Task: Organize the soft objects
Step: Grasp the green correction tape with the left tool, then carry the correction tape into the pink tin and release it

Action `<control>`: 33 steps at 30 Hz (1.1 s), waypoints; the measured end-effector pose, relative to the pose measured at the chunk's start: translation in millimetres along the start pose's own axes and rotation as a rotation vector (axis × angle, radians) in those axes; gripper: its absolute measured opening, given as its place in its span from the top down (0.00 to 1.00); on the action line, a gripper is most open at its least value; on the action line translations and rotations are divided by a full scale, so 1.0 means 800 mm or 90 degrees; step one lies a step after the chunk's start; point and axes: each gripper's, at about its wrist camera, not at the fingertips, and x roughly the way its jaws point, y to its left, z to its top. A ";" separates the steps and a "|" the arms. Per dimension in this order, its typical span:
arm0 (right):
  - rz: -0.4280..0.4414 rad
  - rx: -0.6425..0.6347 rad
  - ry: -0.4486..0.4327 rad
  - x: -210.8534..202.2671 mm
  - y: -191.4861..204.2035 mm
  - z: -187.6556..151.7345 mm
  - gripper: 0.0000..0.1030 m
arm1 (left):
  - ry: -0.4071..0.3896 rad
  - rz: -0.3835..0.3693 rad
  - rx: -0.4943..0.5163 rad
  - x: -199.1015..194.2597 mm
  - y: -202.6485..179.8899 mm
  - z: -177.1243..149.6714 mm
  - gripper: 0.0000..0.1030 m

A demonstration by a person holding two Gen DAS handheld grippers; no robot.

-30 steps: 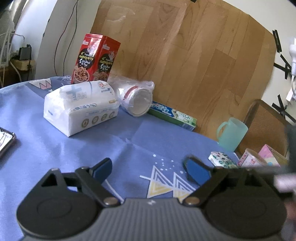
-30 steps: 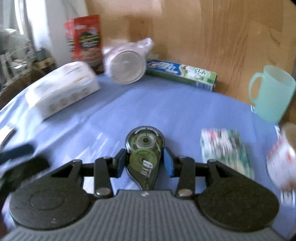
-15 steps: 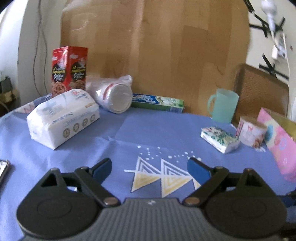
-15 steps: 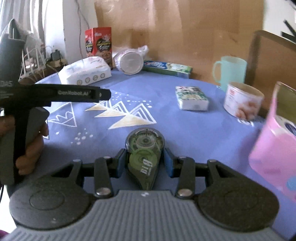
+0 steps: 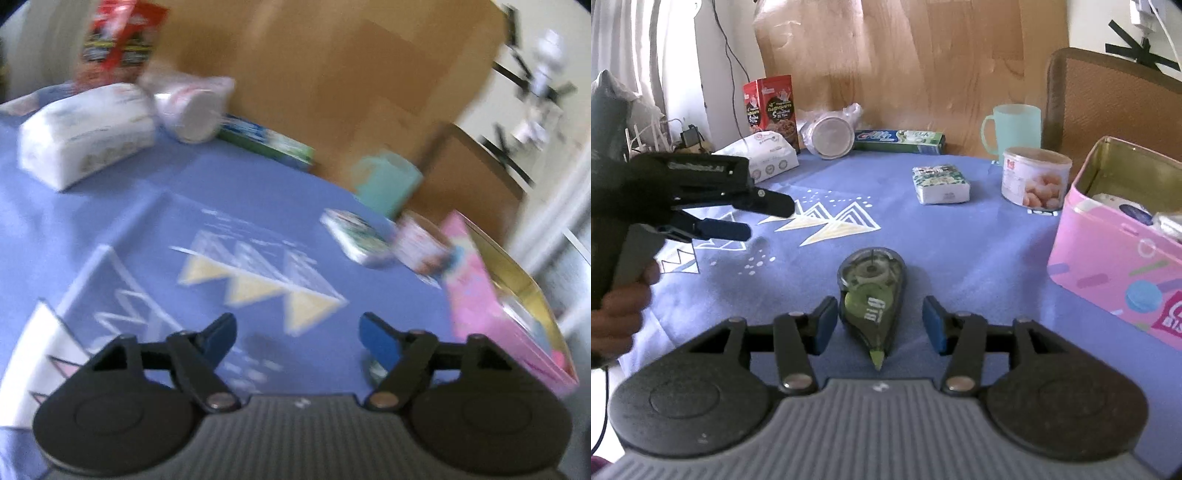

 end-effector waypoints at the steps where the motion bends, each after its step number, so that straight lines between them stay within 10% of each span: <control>1: 0.001 -0.002 0.000 0.001 0.001 0.000 0.47 | 0.012 -0.007 0.016 0.002 -0.012 -0.002 0.31; 8: 0.003 -0.033 0.003 0.009 0.008 -0.006 0.47 | 0.126 -0.087 0.034 0.038 -0.056 -0.025 0.36; 15: -0.009 0.022 -0.031 -0.002 -0.015 -0.004 0.60 | 0.126 -0.094 0.099 0.052 -0.104 -0.030 0.56; 33: -0.237 0.113 -0.238 -0.086 -0.160 0.051 0.59 | 0.047 -0.199 0.312 0.120 -0.342 0.029 0.52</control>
